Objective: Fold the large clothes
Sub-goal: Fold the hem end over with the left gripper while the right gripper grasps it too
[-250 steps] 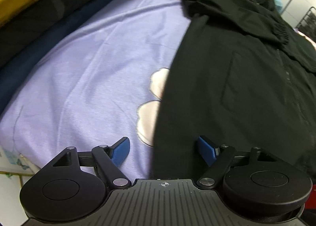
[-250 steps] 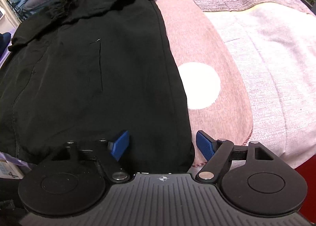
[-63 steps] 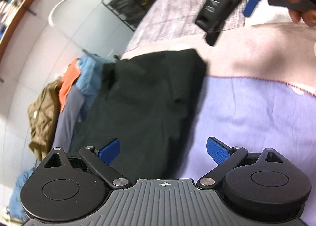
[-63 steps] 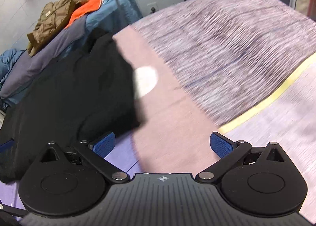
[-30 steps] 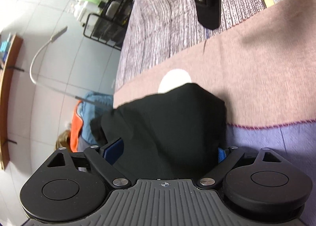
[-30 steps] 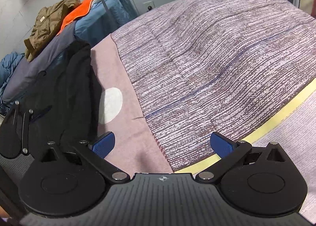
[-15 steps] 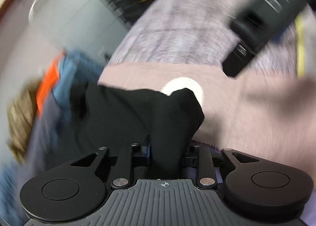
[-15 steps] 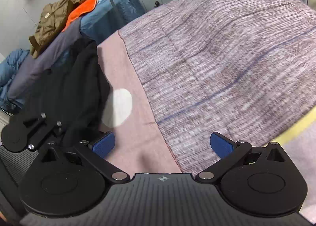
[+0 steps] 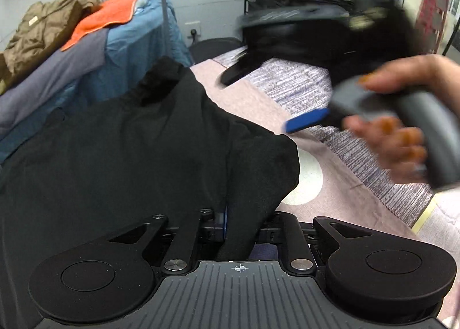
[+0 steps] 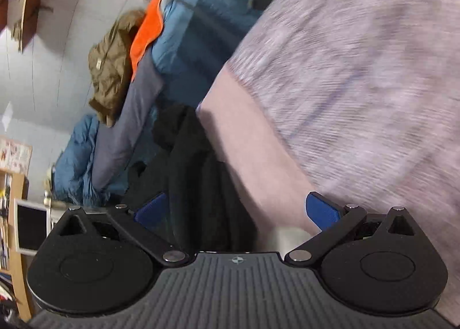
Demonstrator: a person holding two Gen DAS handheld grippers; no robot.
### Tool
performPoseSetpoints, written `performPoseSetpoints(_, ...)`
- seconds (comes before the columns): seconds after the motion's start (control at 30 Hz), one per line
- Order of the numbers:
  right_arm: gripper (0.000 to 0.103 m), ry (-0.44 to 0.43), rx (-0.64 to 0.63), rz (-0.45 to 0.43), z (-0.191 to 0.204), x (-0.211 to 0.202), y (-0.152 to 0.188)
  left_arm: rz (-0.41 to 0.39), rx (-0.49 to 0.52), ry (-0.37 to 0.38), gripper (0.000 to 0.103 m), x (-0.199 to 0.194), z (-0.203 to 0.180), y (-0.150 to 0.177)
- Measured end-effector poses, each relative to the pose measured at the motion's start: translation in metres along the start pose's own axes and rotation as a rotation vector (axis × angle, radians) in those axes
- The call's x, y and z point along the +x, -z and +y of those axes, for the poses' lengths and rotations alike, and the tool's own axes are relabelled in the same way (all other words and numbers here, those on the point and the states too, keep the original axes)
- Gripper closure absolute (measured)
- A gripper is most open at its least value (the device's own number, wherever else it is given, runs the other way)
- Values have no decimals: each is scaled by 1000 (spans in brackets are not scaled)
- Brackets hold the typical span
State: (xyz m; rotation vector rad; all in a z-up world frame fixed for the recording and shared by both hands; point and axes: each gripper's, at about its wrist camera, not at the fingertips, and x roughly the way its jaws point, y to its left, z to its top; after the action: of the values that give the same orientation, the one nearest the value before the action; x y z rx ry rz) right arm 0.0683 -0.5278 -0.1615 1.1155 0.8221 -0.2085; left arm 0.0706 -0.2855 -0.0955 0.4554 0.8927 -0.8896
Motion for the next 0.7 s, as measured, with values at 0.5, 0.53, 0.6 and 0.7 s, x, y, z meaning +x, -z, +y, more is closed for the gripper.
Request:
performPoseSetpoints(0.5,10,7,-45,66,44,42,-13,-96,-290,31,46,-44,72,1)
performPoseSetpoints(0.53,16,5,-45,75,46,45,-14,-98,-283,29,46,-46,70,3)
performPoseSetpoints(0.6,21,20,-60,88,54,52,-13,-102,-264,26,46,-50,64,6)
performPoseSetpoints(0.7,60,-15,-87,127,71,63,-8,-113,-257,20,46,-54,64,7)
